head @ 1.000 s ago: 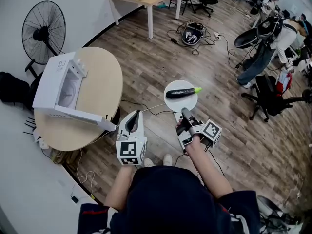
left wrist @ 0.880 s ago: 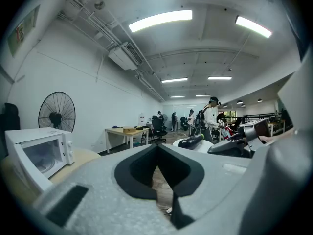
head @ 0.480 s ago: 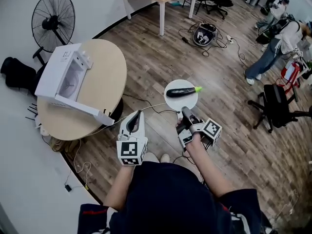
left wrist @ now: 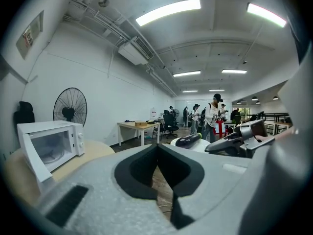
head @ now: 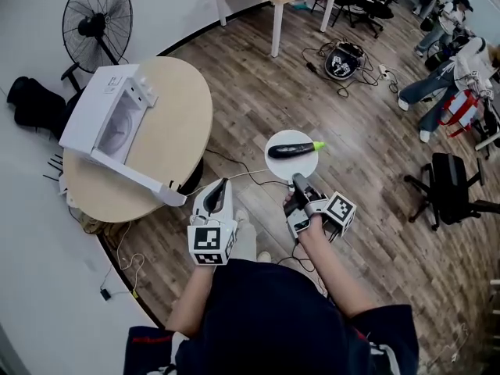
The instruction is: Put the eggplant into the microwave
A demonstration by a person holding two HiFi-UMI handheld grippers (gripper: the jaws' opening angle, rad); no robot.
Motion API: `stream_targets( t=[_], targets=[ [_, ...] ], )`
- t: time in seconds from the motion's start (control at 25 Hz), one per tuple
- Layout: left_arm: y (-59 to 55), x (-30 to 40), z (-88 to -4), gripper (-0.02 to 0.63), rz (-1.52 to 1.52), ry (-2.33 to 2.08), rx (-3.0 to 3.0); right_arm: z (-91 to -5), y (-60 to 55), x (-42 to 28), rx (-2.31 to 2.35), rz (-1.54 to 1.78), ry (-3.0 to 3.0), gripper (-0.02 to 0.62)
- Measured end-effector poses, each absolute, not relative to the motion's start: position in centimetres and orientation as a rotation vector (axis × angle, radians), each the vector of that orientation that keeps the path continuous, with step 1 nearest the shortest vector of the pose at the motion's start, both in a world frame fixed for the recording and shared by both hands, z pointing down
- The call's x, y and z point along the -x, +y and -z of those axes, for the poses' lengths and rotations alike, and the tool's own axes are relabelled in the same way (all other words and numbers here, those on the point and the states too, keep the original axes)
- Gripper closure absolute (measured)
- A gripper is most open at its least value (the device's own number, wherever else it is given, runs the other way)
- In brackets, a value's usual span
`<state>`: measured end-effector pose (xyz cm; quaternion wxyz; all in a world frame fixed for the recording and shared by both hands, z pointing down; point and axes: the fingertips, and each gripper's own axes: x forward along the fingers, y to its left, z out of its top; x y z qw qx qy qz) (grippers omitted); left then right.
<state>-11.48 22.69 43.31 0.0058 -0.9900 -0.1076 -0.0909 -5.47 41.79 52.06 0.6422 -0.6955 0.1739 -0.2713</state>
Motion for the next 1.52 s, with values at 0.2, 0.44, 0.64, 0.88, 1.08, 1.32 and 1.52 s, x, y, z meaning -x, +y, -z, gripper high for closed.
stream_targets(
  t=[0.2,0.44,0.64,0.88,1.08,1.32,1.52],
  targets=[
    [21.3,7.4,-44.0,0.591,0.301,-0.320,3.101,-52.8,40.4,1.4,1.582,0.638,0.399,0.574],
    [19.3,1.2,-43.2,0.591,0.269,-0.303,3.054,-52.7,37.8,-4.8,1.590,0.657,0.415,0.574],
    [16.8,-4.1,-42.3,0.591,0.260,-0.305,3.069,-52.0,35.2,-9.9,1.601,0.666,0.422,0.574],
    [13.6,-9.1,-42.2,0.591,0.290,-0.261,3.089,-51.6,31.8,-15.1,1.594,0.698,0.440,0.574],
    [9.8,-11.2,-43.1,0.591,0.331,-0.190,3.131,-51.6,27.3,-18.3,1.589,0.741,0.488,0.574],
    [6.5,-11.8,-43.2,0.591,0.309,-0.121,3.166,-51.7,22.3,-20.2,1.588,0.787,0.548,0.574],
    [4.3,-11.9,-43.4,0.591,0.285,-0.077,3.176,-52.1,19.4,-20.6,1.584,0.818,0.576,0.574]
  ],
)
